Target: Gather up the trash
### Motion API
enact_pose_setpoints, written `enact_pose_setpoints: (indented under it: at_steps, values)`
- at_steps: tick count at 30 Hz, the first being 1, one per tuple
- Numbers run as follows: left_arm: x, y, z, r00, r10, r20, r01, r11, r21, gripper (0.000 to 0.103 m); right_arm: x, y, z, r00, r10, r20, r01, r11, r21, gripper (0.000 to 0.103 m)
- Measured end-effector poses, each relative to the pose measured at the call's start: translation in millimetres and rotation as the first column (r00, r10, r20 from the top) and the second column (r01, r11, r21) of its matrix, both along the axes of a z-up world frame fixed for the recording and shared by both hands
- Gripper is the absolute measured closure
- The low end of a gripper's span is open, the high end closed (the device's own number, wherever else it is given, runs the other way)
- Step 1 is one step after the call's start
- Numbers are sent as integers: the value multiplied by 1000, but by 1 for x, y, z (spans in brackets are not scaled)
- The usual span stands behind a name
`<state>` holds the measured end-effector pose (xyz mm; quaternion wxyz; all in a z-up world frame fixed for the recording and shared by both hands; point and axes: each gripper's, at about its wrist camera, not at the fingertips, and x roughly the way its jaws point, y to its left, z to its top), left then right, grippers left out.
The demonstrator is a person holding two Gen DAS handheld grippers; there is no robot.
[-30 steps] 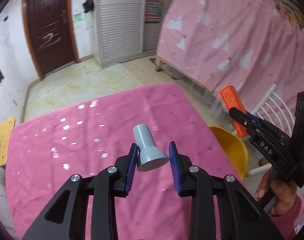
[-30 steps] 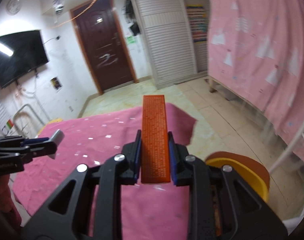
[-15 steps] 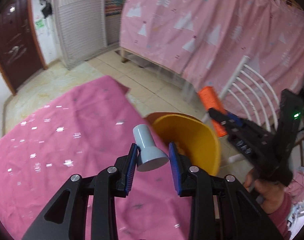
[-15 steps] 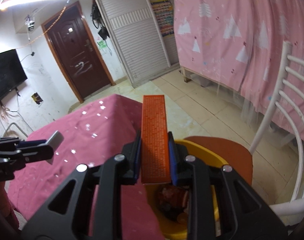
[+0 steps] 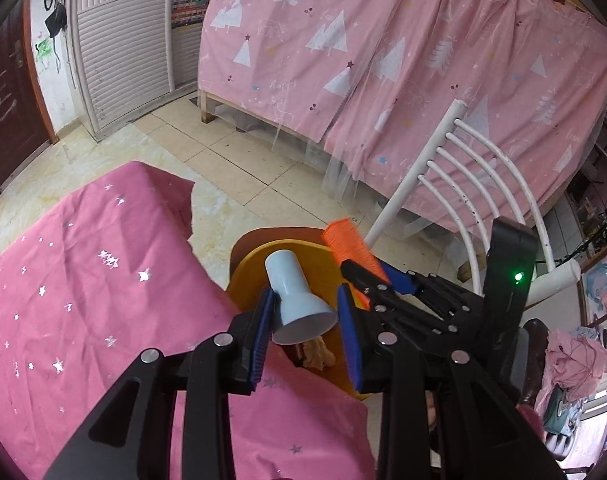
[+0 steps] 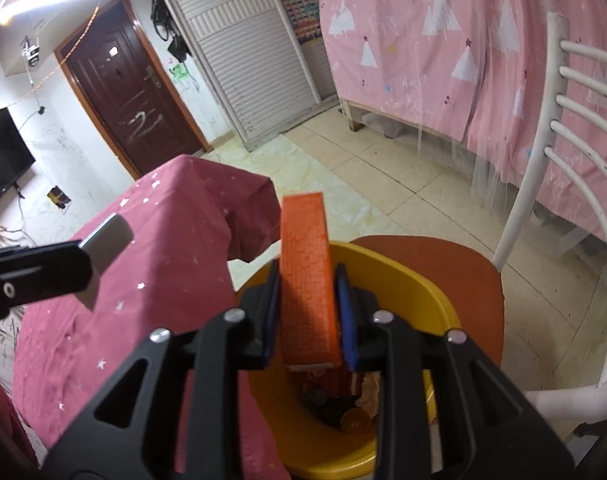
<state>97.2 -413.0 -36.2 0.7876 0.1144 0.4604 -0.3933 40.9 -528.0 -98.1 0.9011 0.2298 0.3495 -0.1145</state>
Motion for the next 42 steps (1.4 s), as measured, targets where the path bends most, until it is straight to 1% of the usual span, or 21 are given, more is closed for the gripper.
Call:
enact_pose_setpoints:
  at_steps: [1,2,3,6,7,12,15,16,18,20,22,24,26,29,31,33,34,35,36,38,42]
  values:
    - [0,-1,1,1000,-2,2,2,1000,-5,79,0,-1,0,1000,-4,1,4,1000,2,60]
    - [0,-3,1,1000,-3,1,3,1000,-10,77,-1,-2,1,1000,-9,2,9,1000,3,55]
    - [1,-3,2,1000,-5,-8,5,1000,-20,74,-2,-2,1,1000,-15,4,15,1000,2,52]
    - [2,-4,3,1000,-7,-18,6,999,-40,54,-4,-3,2,1000,-29,10,29,1000,7,52]
    - [3,-5,3,1000,-5,-16,5,999,-41,51,-5,-4,3,999,-35,13,34,999,10,52]
    - [4,3,6,1000,4,-11,-5,999,-50,50,-8,-1,7,999,-36,29,36,999,17,52]
    - [6,16,10,1000,23,-13,-24,997,-69,49,-6,6,12,999,-21,40,20,1000,16,50]
    - [7,23,12,999,32,-11,-33,997,-75,48,-6,9,14,999,-15,45,14,1000,13,45]
    - [8,35,15,999,47,-7,-48,995,-89,46,-3,17,21,998,1,61,-2,1000,4,40]
    - [9,51,20,997,75,9,-74,992,-103,43,-1,26,28,997,19,72,-19,1000,-4,38]
    - [10,66,24,994,104,25,-100,988,-113,40,3,35,34,996,37,82,-36,999,-13,28]
    - [13,85,29,988,144,47,-137,983,-124,38,7,49,40,994,60,92,-57,998,-30,23]
    - [13,100,32,983,172,64,-163,978,-133,37,11,61,46,991,83,103,-80,996,-38,21]
    - [10,125,39,965,232,121,-216,967,-136,35,17,82,56,985,116,125,-111,993,-49,15]
    - [8,143,43,948,273,161,-254,958,-132,35,20,96,62,980,142,141,-135,989,-58,14]
    - [9,160,46,933,309,182,-288,948,-134,34,22,113,70,972,172,161,-163,984,-67,13]
    - [8,173,48,921,337,195,-315,939,-137,34,22,118,73,969,183,168,-173,982,-72,10]
    - [8,179,49,913,352,205,-329,934,-137,34,23,129,76,962,203,182,-191,978,-81,9]
    - [7,189,50,900,376,222,-353,926,-137,33,23,136,79,958,216,189,-203,975,-87,7]
    - [7,209,52,873,422,244,-399,906,-140,32,24,152,83,947,251,200,-234,967,-104,7]
    - [5,241,53,837,484,255,-462,875,-145,31,24,181,90,928,310,209,-288,949,-126,6]
